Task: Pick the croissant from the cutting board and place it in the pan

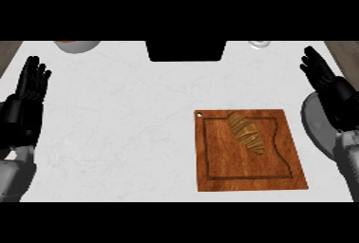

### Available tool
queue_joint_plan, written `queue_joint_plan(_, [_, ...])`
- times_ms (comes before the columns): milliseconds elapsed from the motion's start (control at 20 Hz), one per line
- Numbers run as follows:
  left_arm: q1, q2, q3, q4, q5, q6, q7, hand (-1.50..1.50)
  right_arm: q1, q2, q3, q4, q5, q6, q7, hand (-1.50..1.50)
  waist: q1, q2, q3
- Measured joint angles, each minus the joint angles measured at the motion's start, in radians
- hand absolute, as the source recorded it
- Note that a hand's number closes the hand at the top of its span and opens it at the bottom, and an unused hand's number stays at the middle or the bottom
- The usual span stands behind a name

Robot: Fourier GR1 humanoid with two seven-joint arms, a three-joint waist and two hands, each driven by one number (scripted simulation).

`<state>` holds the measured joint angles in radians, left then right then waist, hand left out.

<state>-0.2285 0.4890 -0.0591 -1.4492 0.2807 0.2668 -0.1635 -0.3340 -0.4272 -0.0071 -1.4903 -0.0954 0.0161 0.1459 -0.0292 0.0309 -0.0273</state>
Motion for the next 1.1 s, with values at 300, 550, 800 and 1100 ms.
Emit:
queue_joint_plan(300, [-0.009, -0.013, -0.128, -0.001, -0.047, -0.066, 0.089, 0.0, -0.115, 0.004, 0.021, 0.25, -0.04, 0.134, 0.028, -1.5, 0.054, -0.009, 0.024])
queue_joint_plan(550, [0.007, -0.023, -0.208, -0.016, -0.055, -0.119, 0.161, 0.0, -0.106, -0.082, 0.15, 0.343, 0.23, 0.073, -0.067, -1.5, 0.069, -0.009, 0.025])
queue_joint_plan(800, [0.015, -0.031, -0.229, -0.067, -0.065, -0.132, 0.257, 0.0, -0.098, -0.009, 0.13, 0.555, 0.277, 0.001, -0.267, -1.5, 0.055, -0.02, 0.029])
queue_joint_plan(1100, [0.03, -0.036, -0.223, -0.084, -0.076, -0.144, 0.294, 0.0, -0.161, -0.053, 0.23, 0.581, 0.387, 0.116, -0.19, -1.5, 0.044, -0.029, 0.027])
